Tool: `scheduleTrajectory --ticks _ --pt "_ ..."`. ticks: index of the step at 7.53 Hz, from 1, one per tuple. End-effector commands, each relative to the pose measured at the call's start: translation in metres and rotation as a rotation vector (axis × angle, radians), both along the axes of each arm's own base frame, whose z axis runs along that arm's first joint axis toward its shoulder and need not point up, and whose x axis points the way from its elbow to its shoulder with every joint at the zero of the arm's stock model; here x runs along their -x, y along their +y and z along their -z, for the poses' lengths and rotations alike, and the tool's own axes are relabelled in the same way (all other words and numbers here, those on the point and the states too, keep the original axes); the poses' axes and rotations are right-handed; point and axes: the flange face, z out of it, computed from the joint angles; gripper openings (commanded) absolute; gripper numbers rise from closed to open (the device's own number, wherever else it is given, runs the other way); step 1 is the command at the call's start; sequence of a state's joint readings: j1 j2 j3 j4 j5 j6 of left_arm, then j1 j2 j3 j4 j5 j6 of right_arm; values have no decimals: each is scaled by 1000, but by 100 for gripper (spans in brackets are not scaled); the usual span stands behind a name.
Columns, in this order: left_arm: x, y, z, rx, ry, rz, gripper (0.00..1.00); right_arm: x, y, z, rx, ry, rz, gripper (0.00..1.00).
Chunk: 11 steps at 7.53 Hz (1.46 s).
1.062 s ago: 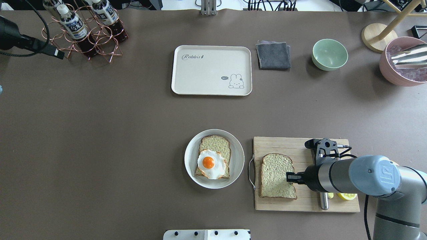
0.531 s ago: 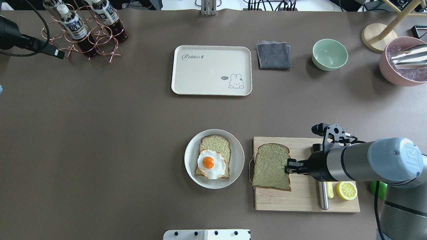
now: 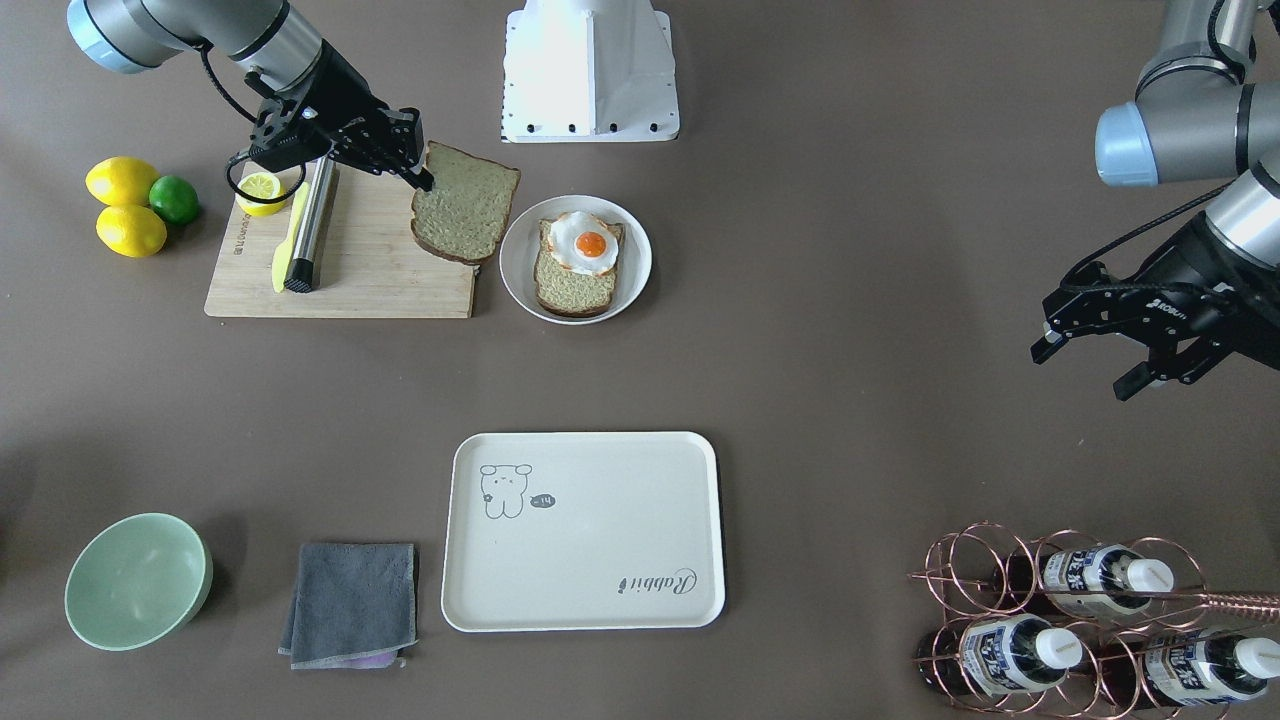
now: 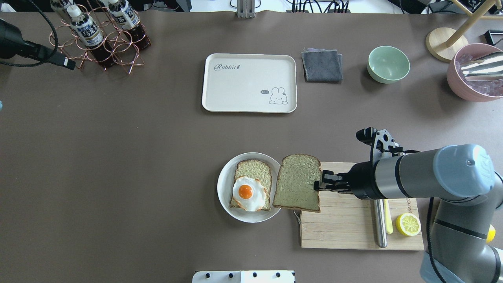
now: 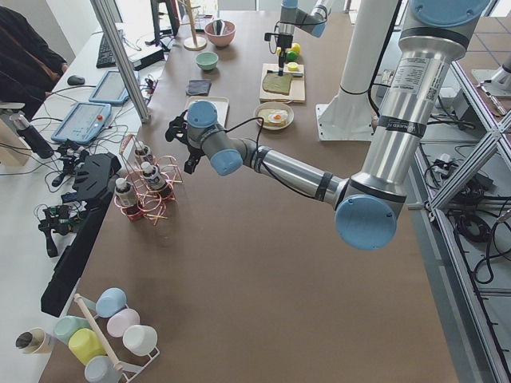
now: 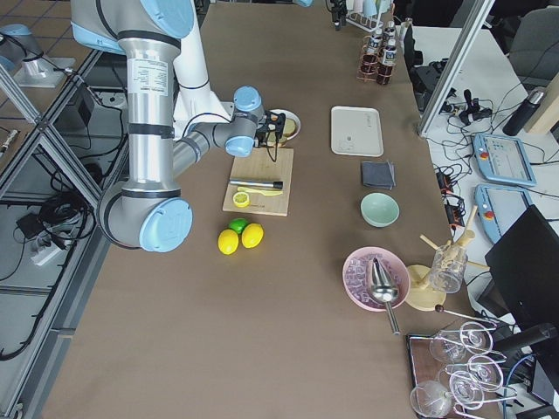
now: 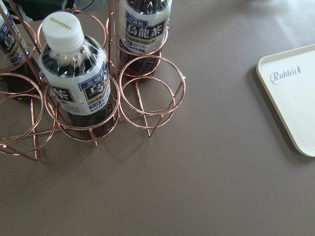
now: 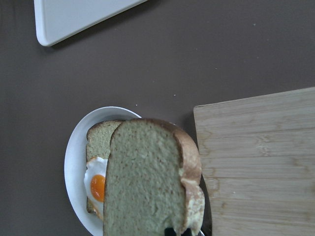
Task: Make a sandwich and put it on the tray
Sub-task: 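Lift the bread slice and lay it over the egg on the plate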
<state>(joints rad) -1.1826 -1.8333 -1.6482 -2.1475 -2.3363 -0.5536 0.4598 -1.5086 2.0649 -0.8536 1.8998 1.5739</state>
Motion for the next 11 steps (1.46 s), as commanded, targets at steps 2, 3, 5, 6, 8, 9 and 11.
scheduleTrajectory --ticks 2,3,5,6,8,9,11 --pt "-1 -2 -6 14 -5 1 97 59 -21 27 6 -41 -26 0" --pt "-2 -4 -4 13 -2 0 97 78 -23 27 2 -33 -37 0" --pt "-2 -6 -5 14 -5 1 97 110 -3 39 -24 -39 -51 0" --pt "-2 -6 -5 14 -5 1 97 118 -1 39 -27 -37 -55 0" --pt "-3 -8 -10 21 -8 -1 97 126 3 34 -29 -23 -62 0" --pt "-4 -9 -8 18 -6 -1 97 129 3 31 -27 -16 -62 0" --pt "-4 -9 -8 16 -7 -2 97 129 2 32 -27 -17 -67 0"
